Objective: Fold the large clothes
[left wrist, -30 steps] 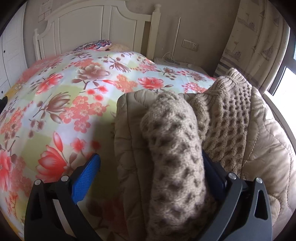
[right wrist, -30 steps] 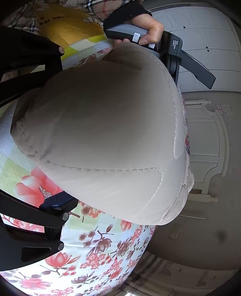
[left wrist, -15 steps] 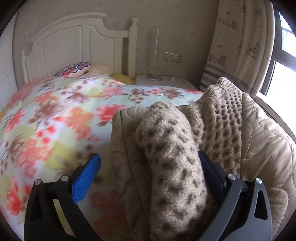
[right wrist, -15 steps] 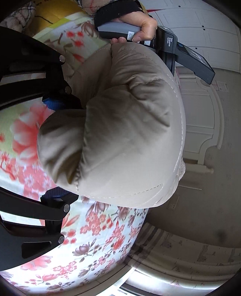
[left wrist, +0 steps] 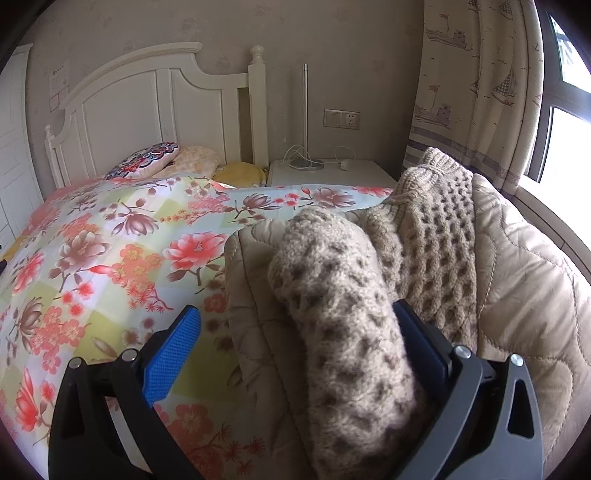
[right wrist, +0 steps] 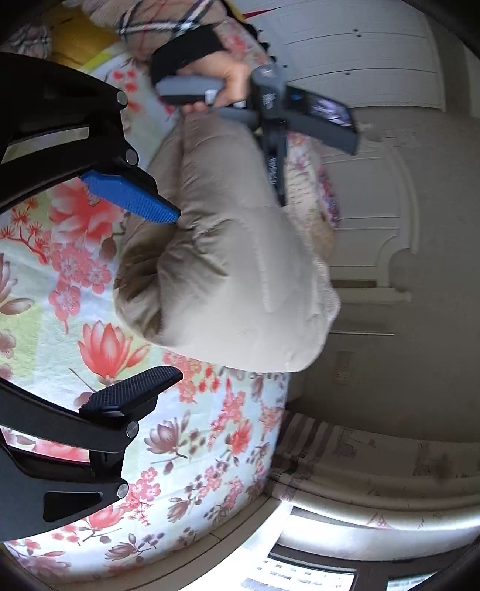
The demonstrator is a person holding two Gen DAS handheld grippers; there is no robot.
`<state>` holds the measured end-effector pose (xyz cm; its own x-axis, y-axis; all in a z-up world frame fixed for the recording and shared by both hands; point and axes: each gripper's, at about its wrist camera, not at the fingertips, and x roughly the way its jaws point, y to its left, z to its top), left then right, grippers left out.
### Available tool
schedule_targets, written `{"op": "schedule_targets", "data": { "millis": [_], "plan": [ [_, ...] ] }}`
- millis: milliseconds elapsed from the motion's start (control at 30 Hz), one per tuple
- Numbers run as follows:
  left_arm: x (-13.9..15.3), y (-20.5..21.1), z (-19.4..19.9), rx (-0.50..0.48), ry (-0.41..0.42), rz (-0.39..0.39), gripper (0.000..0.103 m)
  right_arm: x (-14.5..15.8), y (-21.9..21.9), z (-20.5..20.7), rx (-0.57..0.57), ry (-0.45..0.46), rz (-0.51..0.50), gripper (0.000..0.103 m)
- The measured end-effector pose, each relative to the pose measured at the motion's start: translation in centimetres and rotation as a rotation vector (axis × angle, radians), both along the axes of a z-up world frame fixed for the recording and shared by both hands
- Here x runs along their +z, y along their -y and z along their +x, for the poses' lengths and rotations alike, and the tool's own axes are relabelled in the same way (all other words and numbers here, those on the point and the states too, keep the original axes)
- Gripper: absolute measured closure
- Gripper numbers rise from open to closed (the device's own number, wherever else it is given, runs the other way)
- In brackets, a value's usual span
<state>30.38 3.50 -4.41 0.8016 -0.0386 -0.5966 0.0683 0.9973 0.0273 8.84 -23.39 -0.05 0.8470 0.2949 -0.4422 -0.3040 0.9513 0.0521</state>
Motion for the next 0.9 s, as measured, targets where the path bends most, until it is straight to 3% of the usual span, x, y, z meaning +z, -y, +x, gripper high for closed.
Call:
{"op": "schedule_targets", "data": {
  "millis": [100,133,200,267,367,500,600,633,667,733,900],
  "plan": [
    [0.3,0.6,-0.3,0.018,-0.002,0.040,0.002,1.8,-0.1,0.8,-0.004,0.088,0.021,0.036],
    [0.5,0.7,-0.3,0.019,-0.006,0.051,0.002,1.6,-0.7,1.9,0.010,0.070,0.006,0.038],
    [1.1,0.9,-0.2,0.015,-0.030,0.074,0.002,-0.8,-2.3,4.6,0.069,-0.065,-0.045,0.038],
    [1.9,0.9,-0.2,0.017,-0.048,0.102,0.002,-2.3,-3.5,5.4,0.050,-0.034,-0.093,0.036],
    [4.5,0.3,-1.8,0.072,-0.008,0.146,0.002,-1.1,-2.5,4.4,0.085,-0.021,0.025,0.036],
    [9.5,-0.9,-8.7,0.136,0.170,0.109,0.002,1.0,0.1,0.3,0.097,0.075,0.118,0.036],
    [11.6,-1.4,-14.9,0.141,0.271,0.077,0.002,1.0,2.4,-2.1,0.063,0.077,0.161,0.035],
    [12.0,-1.4,-17.3,0.149,0.295,0.072,0.002,0.7,3.0,-2.9,0.039,0.067,0.171,0.029],
    [12.0,-1.2,-19.2,0.148,0.314,0.070,0.002,0.4,3.2,-3.9,0.017,0.058,0.178,0.019],
    [11.6,-0.7,-22.4,0.119,0.343,0.058,0.002,-1.0,3.6,-5.7,-0.027,0.047,0.188,0.011],
    [7.5,1.8,-27.3,0.088,0.303,-0.002,0.002,-2.8,1.9,-8.0,-0.114,0.024,0.127,0.008]
  ]
}}
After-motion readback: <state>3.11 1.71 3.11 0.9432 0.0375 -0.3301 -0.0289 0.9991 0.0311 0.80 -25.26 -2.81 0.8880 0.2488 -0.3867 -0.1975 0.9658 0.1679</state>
